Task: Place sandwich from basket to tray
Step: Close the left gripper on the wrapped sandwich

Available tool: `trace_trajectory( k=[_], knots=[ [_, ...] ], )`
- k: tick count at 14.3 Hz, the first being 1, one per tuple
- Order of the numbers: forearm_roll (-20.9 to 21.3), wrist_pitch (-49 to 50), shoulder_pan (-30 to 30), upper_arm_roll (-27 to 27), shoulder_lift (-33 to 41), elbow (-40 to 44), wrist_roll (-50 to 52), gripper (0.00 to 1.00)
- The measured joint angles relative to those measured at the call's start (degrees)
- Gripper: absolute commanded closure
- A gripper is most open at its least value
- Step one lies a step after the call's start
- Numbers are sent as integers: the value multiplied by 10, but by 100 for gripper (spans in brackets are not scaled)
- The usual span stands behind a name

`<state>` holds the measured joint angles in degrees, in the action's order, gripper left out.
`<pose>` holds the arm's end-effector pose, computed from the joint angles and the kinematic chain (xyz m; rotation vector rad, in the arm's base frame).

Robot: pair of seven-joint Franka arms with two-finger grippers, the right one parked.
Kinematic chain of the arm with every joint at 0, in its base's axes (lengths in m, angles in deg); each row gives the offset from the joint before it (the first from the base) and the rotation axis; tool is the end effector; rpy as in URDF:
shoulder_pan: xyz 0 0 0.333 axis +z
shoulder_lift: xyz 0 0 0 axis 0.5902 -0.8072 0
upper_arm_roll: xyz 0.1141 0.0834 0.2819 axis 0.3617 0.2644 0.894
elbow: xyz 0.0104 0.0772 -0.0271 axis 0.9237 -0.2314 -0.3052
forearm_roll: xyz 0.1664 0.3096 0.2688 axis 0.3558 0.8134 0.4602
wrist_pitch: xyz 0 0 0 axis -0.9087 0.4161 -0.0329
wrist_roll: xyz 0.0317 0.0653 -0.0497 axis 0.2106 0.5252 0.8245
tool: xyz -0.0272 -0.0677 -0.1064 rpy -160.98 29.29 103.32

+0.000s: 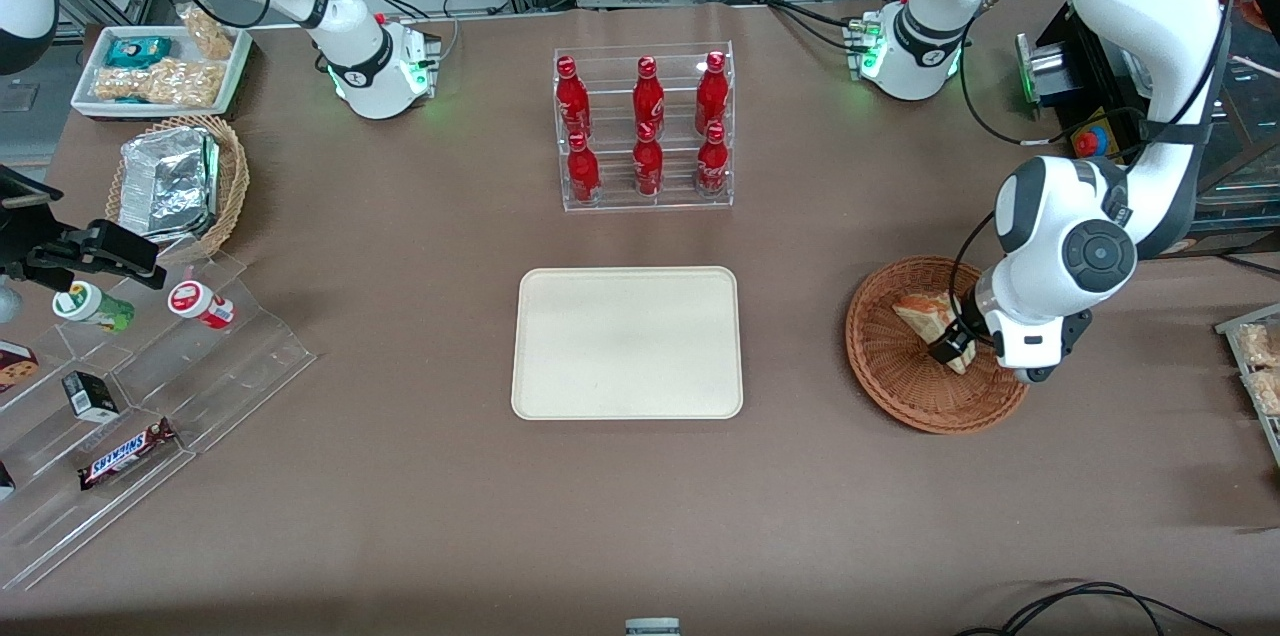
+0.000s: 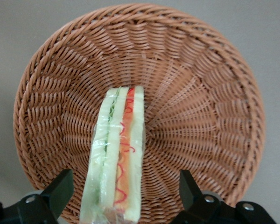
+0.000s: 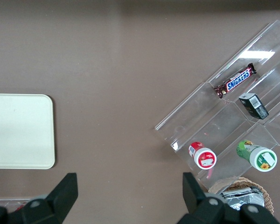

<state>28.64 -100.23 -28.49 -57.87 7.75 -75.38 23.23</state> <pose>0.6139 -0.0737 0.2223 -2.8407 -1.1983 0.1377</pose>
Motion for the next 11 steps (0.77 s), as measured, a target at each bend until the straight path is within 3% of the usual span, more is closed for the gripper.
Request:
trace_trajectory(
  k=[6, 7, 9, 11],
  knots=[
    [2, -13, 0, 0, -18, -19, 5, 0],
    [2, -27, 0, 0, -19, -30, 6, 10],
    [2, -49, 0, 0, -19, -47, 8, 90],
    [2, -52, 0, 1, -19, -49, 11, 94]
  ],
)
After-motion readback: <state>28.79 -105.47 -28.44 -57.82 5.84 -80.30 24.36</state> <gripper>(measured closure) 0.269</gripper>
